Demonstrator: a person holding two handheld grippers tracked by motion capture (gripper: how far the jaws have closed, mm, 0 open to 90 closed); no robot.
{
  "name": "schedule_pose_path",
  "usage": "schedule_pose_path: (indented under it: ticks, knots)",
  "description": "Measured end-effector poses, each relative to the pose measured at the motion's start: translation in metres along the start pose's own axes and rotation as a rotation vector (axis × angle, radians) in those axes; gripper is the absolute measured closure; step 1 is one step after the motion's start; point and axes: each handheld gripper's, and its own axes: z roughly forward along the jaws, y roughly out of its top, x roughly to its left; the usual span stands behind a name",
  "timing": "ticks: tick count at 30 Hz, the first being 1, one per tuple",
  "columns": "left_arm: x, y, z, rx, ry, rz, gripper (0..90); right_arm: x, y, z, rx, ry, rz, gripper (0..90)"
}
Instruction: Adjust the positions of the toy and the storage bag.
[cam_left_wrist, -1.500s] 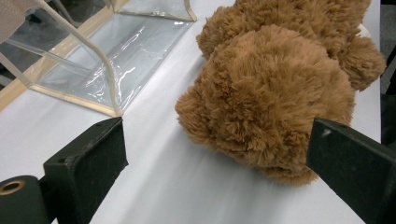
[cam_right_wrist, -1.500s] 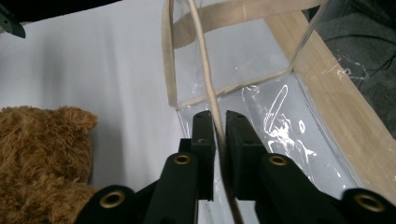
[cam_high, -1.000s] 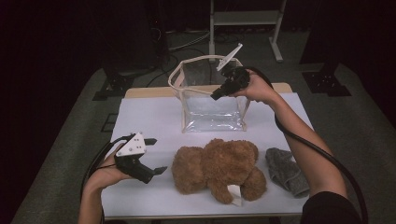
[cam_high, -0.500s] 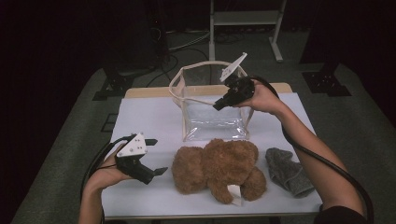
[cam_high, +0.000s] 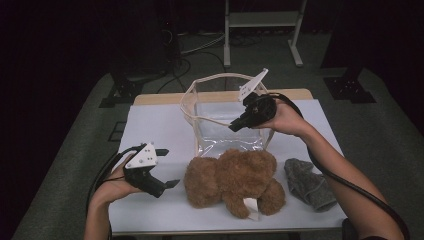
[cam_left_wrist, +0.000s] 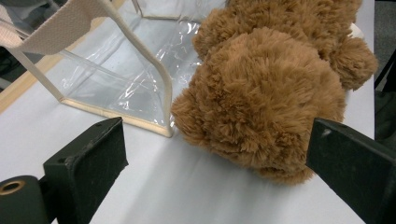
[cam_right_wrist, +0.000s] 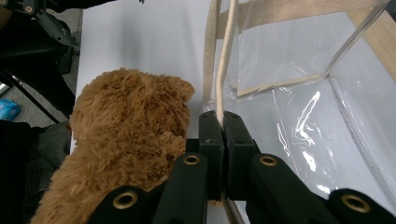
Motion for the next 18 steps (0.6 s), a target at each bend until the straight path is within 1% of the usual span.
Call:
schedule_pose_path:
  ticks: [7,16,18]
  knots:
    - [0.0003,-0.0005,0.0000,-0.003,-0.002,-0.002,4.2,0.0055,-0.0009,0.0005,0.002,0.007,0.002,86.9]
    - [-0.0001,-0.0003,0.0006,0.002,-0.006,0.002,4.2,0.0063,-0.0020,0.0002,-0.003,0.004,0.008,86.6]
    - [0.0000,-0.0004,0.0007,0.002,-0.006,0.002,4.2,0.0057,-0.0022,0.0000,-0.002,0.006,0.014,84.4]
